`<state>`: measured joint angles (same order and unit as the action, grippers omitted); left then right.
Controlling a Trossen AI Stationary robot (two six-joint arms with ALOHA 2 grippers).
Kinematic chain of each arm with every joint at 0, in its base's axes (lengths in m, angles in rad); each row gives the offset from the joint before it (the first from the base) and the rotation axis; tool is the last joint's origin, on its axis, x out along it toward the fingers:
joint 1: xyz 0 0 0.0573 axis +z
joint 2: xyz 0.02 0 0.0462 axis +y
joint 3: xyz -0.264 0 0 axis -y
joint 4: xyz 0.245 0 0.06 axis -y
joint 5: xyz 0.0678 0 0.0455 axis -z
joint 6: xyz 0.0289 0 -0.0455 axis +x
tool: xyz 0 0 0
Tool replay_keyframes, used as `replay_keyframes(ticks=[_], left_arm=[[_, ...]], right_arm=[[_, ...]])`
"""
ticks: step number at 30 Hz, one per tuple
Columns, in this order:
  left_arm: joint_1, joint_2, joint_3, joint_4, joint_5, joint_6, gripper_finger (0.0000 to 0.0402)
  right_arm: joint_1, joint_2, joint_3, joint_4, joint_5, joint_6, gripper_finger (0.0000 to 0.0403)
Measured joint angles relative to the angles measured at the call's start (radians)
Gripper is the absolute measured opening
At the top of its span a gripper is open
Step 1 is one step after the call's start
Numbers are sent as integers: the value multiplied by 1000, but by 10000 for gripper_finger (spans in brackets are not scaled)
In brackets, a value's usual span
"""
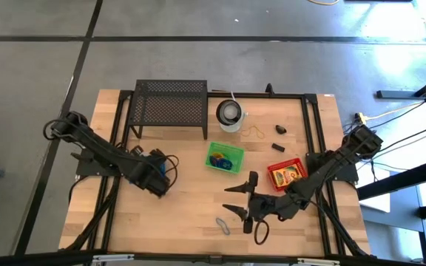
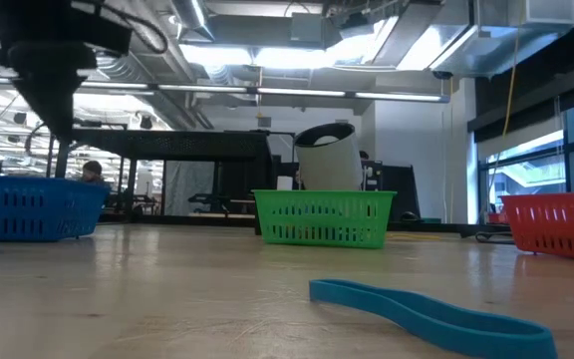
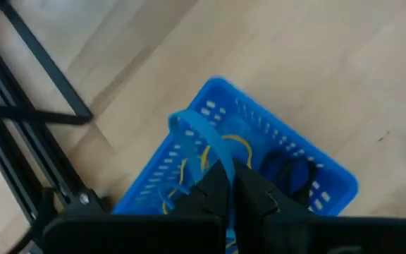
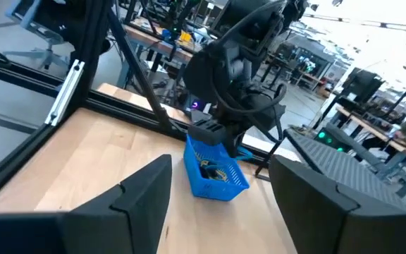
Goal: Pick & Place Office Desk Supplies
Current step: Put the blue rubber band into the blue bin
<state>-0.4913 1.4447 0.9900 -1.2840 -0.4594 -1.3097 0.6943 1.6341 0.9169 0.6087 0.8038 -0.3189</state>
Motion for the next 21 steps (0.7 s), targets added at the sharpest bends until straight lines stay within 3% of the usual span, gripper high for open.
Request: replay_keyframes(ticks=[7,13,21], left_arm=[[-12,1,-109,78,86,-31,3],[-12,1,-157,117,96,-64,9],[-11,1,-157,132,140,-70,87]], right_arm=[[-8,0,0,-25,-11,24,238],[-8,0,0,-29,-11,24,238],[-17,0,0,-30,-12,79,238]])
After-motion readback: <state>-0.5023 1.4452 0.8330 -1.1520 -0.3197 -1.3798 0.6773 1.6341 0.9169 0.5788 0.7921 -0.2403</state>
